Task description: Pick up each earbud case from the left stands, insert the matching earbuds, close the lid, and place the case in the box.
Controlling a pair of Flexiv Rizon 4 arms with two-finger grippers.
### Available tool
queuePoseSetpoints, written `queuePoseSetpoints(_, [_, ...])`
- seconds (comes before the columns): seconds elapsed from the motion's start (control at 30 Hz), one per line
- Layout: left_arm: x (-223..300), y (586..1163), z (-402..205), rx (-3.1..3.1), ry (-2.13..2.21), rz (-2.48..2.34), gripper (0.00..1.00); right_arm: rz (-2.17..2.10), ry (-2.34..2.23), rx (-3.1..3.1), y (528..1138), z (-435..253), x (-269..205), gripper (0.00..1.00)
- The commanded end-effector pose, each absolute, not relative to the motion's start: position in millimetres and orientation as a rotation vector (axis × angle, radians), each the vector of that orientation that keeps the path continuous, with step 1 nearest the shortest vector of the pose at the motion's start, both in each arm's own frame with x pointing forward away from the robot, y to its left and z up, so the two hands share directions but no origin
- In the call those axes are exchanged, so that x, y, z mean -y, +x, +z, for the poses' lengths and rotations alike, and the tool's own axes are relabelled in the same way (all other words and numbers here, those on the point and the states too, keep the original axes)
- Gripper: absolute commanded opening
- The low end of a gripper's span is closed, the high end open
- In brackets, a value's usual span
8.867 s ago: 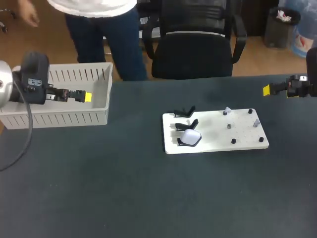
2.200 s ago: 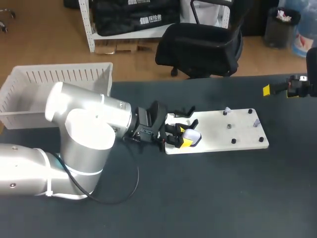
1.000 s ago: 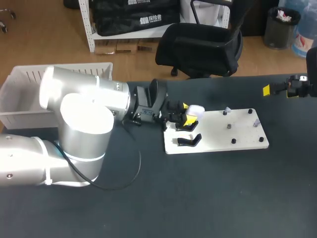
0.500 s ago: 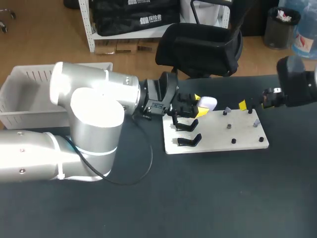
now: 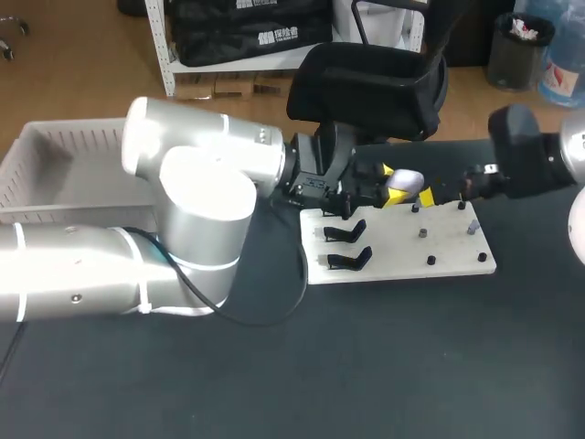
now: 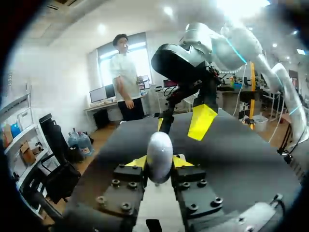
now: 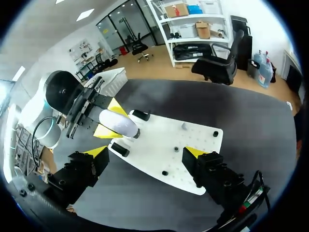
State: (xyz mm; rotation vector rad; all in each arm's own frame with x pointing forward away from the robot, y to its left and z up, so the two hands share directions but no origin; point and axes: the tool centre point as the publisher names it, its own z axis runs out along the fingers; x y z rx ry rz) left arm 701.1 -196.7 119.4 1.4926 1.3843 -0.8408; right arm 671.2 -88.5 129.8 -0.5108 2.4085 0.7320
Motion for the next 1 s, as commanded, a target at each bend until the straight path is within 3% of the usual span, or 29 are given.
queuePoseSetpoints(0.03, [202.2,703.4,119.0,-1.385,1.507,-0.848,0.00,0.760,-0.525,-2.405,677.7,129.5,87.0,1.00])
queuePoseSetpoints(1.0, [201.8,680.3,125.0,-1.325,1.521,-0.866,0.00,0.728,-0.560,-2.389,681.6,143.2,88.7,1.00])
